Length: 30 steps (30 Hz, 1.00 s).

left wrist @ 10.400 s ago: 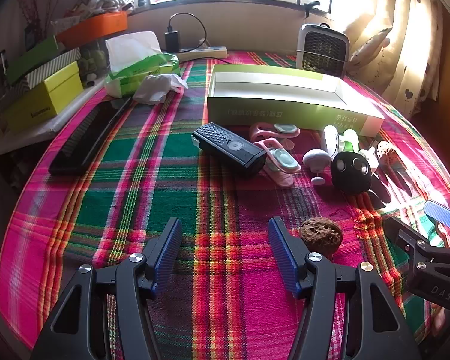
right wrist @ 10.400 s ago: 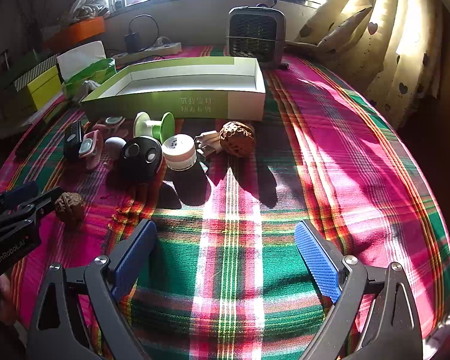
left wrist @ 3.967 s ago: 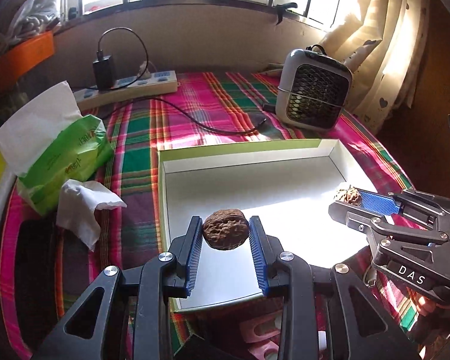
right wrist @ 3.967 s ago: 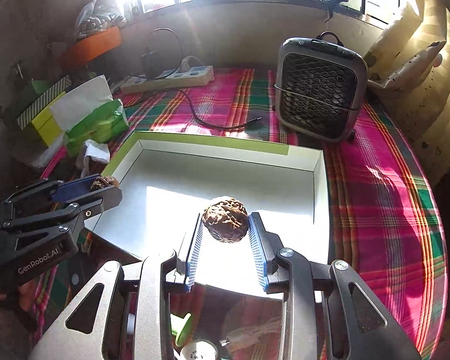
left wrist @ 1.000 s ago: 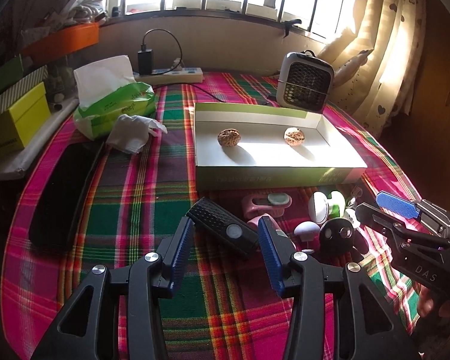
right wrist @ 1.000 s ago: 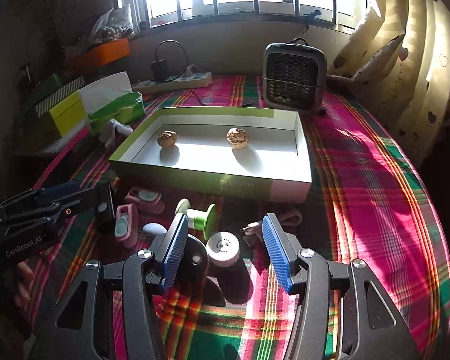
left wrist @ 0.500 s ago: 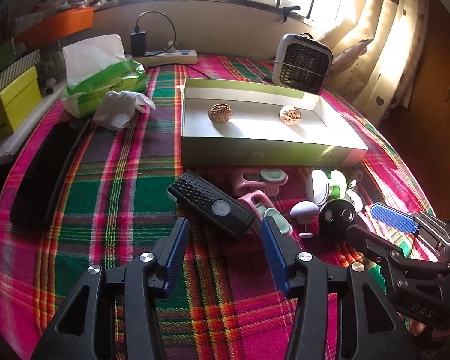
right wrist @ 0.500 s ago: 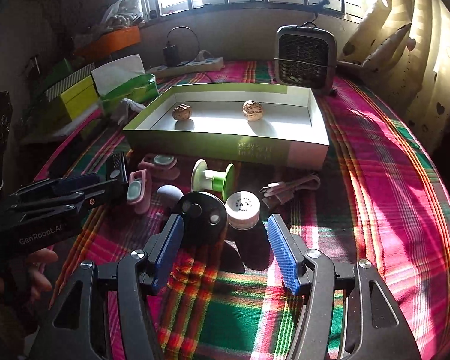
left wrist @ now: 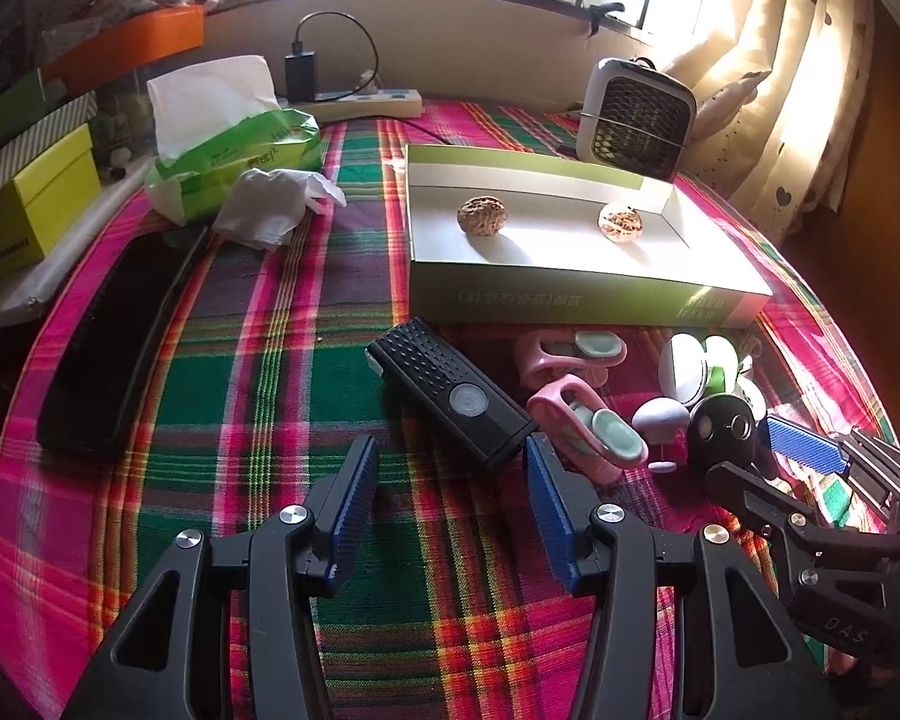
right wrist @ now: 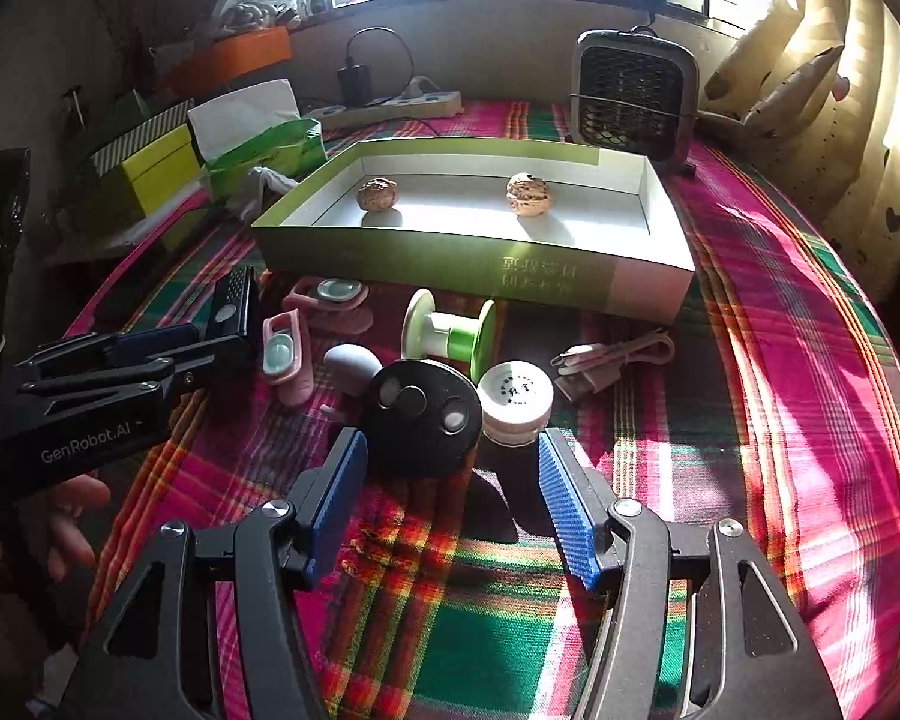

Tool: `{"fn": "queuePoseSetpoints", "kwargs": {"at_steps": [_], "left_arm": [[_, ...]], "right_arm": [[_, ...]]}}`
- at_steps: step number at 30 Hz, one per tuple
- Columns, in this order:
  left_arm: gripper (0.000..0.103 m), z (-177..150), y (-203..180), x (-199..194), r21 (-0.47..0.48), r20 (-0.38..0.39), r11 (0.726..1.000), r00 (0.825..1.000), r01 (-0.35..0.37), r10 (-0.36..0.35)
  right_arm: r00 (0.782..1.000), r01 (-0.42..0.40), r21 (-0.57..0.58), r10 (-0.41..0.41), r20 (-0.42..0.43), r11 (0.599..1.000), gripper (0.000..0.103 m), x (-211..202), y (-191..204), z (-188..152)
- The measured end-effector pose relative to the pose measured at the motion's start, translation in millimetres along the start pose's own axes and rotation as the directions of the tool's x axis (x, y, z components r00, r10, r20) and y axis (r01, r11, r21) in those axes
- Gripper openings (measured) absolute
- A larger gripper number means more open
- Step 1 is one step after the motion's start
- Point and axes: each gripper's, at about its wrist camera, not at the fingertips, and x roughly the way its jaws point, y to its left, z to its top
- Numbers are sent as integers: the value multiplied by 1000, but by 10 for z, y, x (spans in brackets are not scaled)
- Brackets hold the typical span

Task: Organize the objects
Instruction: 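Close the left gripper on the black remote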

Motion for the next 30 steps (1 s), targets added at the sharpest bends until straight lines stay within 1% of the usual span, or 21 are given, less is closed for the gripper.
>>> {"fn": "queuePoseSetpoints", "kwargs": {"at_steps": [11,15,18,22,30], "left_arm": [[48,-37,241,-86,-14,12,998,998,-57,57],[48,-19,276,-108,-34,20,999,1000,-22,23],[48,1,231,-114,-25,31,1000,999,10,-9],[48,49,190,-42,-34,17,998,999,44,-43],[48,121,180,95,-38,0,999,1000,27,-27]], "right_arm": [[1000,5,-5,-5,-14,1000,59,19,9,-10],[1000,9,2,-9,-6,1000,59,7,4,-19],[1000,9,5,-9,-3,1000,59,4,2,-15],[1000,18,11,-18,-5,1000,59,26,6,0],[1000,-7,23,7,-15,1000,59,78,14,69]]}}
